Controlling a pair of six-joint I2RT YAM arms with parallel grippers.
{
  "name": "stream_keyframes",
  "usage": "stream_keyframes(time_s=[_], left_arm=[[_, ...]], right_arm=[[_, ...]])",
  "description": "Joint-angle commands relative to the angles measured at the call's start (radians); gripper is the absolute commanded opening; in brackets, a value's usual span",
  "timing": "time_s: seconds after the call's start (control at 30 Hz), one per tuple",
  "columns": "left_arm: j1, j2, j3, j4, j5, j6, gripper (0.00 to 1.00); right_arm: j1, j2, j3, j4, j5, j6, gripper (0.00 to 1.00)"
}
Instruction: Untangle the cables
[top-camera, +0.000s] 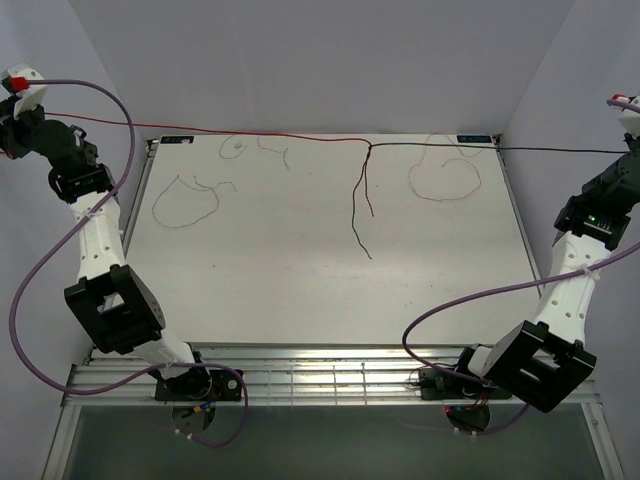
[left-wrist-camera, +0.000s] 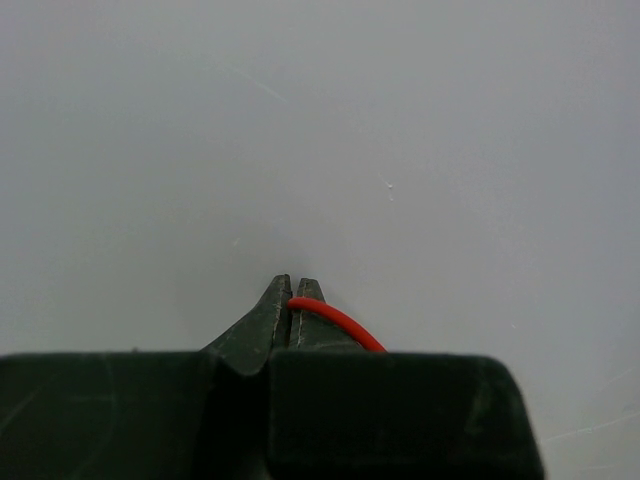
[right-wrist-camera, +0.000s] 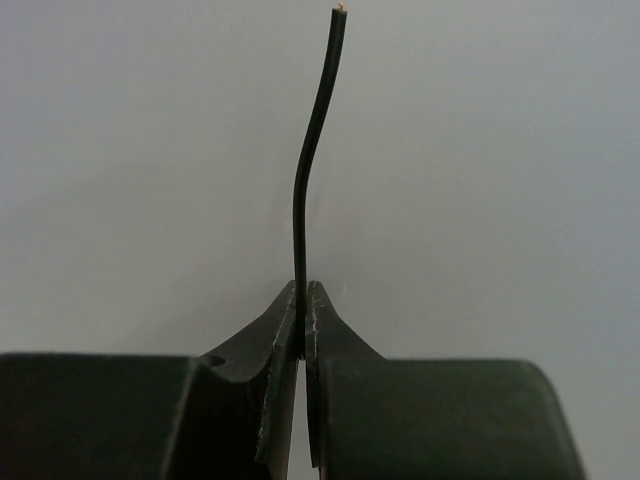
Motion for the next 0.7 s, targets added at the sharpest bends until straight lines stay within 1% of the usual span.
stream_keyframes(time_s=[0.0, 0.13, 0.27, 0.37, 0.47, 0.6, 0.67], left_arm=[[0.055, 0.005, -0.001, 0.012, -0.008, -0.02, 0.0], [0.088, 0.018, 0.015, -0.002, -0.019, -0.05, 0.0], [0.108, 0.016, 0.005, 0.029, -0.027, -0.047, 0.0], [0.15, 0.013, 0.001, 0.002, -0.027, -0.118, 0.0], [0.148, 0.019, -0.004, -0.021, 0.001, -0.145, 0.0], [0.145, 0.022, 0.021, -0.035, -0.016, -0.149, 0.0], [0.139, 0.019, 0.027, -0.052, -0.013, -0.177, 0.0]], right_arm=[[-0.06, -0.034, -0.021, 0.119, 0.001, 0.0, 0.08], [-0.08, -0.025, -0.029, 0.138, -0.003, 0.005, 0.08], [-0.095, -0.016, -0.025, 0.146, -0.006, 0.034, 0.08], [-0.1, -0.019, -0.035, 0.158, 0.001, 0.023, 0.08], [-0.1, -0.02, -0.024, 0.15, -0.008, 0.04, 0.08], [-0.1, -0.032, -0.007, 0.138, -0.014, 0.055, 0.08], [-0.098, -0.037, -0.001, 0.089, -0.046, 0.078, 0.08]])
